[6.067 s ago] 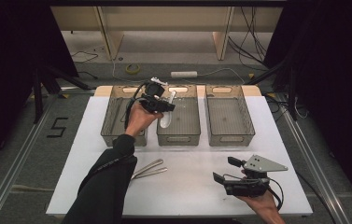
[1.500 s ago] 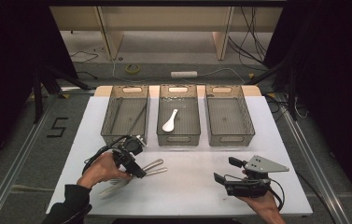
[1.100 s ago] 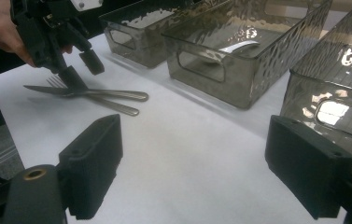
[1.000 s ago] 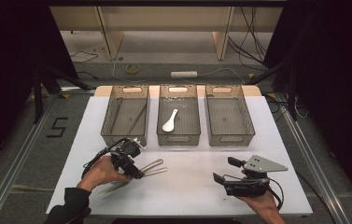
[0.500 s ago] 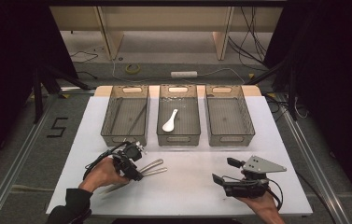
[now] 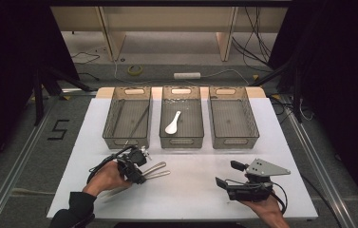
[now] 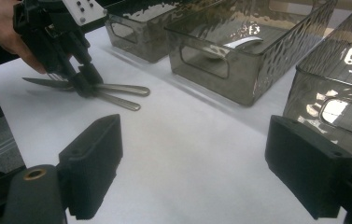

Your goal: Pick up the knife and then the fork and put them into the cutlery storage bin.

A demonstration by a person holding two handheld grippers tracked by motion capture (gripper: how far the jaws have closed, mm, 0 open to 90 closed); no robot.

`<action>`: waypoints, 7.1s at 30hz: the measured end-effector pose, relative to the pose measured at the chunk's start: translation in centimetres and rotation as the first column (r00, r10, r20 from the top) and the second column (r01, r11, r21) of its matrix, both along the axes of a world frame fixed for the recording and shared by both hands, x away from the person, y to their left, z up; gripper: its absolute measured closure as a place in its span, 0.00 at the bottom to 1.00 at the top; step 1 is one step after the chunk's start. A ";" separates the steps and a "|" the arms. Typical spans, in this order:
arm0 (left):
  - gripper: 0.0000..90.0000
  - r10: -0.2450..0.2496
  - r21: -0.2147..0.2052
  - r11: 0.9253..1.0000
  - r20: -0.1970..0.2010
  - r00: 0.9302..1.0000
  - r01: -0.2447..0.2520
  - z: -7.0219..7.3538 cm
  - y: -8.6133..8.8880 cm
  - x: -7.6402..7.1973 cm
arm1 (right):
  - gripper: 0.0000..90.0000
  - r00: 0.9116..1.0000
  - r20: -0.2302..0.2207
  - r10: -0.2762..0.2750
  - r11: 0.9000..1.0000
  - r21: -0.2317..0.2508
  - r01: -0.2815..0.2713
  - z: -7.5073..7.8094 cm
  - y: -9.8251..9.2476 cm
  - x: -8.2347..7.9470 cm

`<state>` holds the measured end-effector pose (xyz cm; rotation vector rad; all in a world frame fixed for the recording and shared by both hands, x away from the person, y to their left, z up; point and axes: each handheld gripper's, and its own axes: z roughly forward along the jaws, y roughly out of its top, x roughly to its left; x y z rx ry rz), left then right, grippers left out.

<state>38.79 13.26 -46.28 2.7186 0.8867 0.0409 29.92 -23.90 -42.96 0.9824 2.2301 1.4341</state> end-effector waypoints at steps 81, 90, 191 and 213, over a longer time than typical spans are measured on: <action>0.88 -0.251 -0.133 0.960 -0.020 0.968 0.246 4.5 -8.1 -2.4 | 0.30 0.954 0.084 0.287 0.926 -0.281 -0.254 -0.3 7.7 -0.4; 0.88 -0.266 -0.132 0.957 -0.041 0.963 0.259 4.5 -8.9 -2.5 | 0.34 0.937 0.108 0.334 0.883 -0.383 -0.270 -0.9 9.5 -0.6; 0.20 0.206 -0.552 0.834 0.273 0.940 -0.022 5.6 0.9 -2.7 | 0.94 0.996 0.053 0.065 0.878 -0.477 -0.032 2.2 1.7 6.7; 0.19 0.272 -0.581 0.812 0.290 0.918 -0.058 4.4 2.1 -3.4 | 0.93 0.970 -0.075 -0.230 0.909 -0.372 0.187 4.5 -0.3 17.9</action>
